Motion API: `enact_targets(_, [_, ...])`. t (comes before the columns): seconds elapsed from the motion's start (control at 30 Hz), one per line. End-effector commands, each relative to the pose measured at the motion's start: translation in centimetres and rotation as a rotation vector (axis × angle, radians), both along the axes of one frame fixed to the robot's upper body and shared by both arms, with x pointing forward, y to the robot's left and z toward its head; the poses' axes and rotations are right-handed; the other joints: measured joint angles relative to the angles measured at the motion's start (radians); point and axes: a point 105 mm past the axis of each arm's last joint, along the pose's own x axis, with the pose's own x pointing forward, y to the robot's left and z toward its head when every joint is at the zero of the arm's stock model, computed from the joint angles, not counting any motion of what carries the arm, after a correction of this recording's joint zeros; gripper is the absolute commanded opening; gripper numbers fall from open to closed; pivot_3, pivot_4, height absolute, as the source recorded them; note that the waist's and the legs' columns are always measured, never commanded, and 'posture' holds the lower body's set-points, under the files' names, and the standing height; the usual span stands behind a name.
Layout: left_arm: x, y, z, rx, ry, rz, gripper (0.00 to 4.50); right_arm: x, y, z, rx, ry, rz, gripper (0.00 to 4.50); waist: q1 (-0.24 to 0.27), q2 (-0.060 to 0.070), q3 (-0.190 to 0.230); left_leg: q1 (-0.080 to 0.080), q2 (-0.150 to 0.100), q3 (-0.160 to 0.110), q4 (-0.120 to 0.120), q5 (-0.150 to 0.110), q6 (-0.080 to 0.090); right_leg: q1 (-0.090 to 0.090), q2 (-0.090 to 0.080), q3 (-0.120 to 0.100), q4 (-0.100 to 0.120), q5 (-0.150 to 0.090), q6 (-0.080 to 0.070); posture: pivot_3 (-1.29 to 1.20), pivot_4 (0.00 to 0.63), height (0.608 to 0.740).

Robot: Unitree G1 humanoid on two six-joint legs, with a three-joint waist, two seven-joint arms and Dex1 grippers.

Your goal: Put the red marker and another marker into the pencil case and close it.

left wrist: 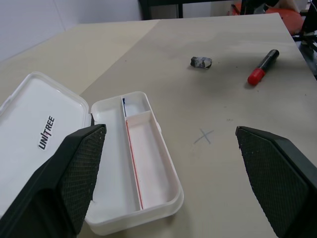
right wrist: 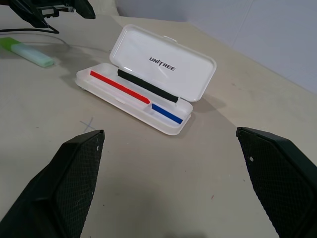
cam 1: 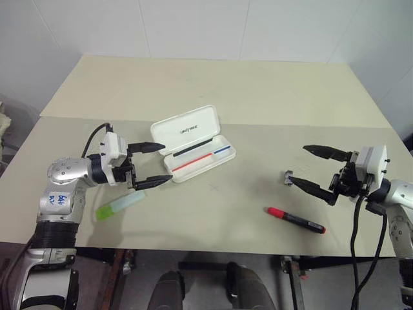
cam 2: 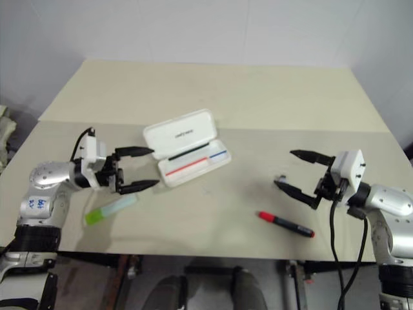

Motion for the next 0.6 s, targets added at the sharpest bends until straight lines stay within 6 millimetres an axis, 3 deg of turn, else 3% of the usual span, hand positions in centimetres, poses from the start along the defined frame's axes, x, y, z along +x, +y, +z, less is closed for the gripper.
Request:
enact_targets(0.03, [-0.1,0.0,1.6,-0.013,-0.056,0.002,4.48,-0.2,0.4,1.2,-0.014,-0.055,0.009,4.5,0.0,0.0,0.0,0.0,0.0,0.0,0.0,0.0,0.0,0.0,0.0,0.0,0.0,0.0,0.0,0.0,0.15,0.74])
enact_targets(0.17, [0.2,-0.1,1.0,0.003,-0.053,-0.003,4.48,-0.5,1.5,0.0,-0.017,-0.051,0.033,4.5,-0.001,0.0,0.0,0.0,0.0,0.0,0.001,0.0,0.0,0.0,0.0,0.0,0.001,0.0,0.0,0.0,0.15,0.74])
enact_targets(0.43, [0.2,-1.3,0.7,0.006,-0.027,-0.05,4.48,-0.4,3.0,1.3,-0.021,-0.069,0.107,4.5,-0.001,0.0,0.0,-0.001,0.0,0.001,0.005,-0.002,0.001,0.0,0.0,0.001,0.001,-0.001,-0.001,0.0,0.15,0.74])
enact_targets(0.53, [0.1,-1.9,0.5,0.014,-0.025,-0.057,3.93,-0.3,4.0,1.3,-0.016,-0.074,0.148,4.5,-0.001,0.0,0.0,-0.001,0.0,0.001,0.005,-0.002,0.001,0.0,0.0,0.001,0.001,-0.001,-0.002,0.0,0.15,0.74])
enact_targets(0.6, [0.1,-1.9,0.3,0.02,-0.02,-0.048,3.26,-0.3,4.7,1.2,-0.011,-0.078,0.165,4.5,-0.001,0.0,0.0,-0.001,0.0,0.001,0.005,-0.002,0.001,0.0,0.0,0.001,0.001,-0.001,-0.002,0.0,0.15,0.74])
